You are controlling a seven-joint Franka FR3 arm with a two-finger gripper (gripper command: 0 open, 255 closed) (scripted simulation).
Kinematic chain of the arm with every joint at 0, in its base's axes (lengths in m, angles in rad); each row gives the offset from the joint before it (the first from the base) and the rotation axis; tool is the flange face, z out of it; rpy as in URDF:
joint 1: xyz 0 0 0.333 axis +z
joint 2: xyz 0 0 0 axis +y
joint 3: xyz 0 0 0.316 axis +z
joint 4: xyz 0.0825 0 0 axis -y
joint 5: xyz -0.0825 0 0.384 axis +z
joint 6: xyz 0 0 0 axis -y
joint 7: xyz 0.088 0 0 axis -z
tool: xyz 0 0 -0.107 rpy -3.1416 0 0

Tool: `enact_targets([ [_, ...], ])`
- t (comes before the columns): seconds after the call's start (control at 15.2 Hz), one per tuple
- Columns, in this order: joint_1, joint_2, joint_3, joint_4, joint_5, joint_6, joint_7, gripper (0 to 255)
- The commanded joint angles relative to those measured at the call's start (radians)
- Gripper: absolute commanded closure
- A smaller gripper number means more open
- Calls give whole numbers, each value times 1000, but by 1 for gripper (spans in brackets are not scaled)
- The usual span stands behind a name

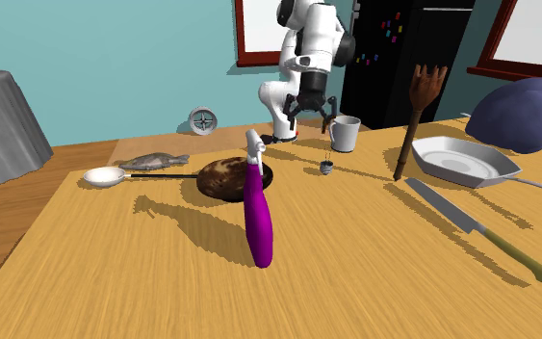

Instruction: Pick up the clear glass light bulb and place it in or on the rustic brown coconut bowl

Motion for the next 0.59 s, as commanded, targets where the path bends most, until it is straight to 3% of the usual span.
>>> enact_targets([
  [0.0,-4,48,56,4,-5,72,48,0],
  [0.26,-46,156,178,35,-52,196,155,0],
  [0.53,-79,211,207,30,-81,257,176,0],
])
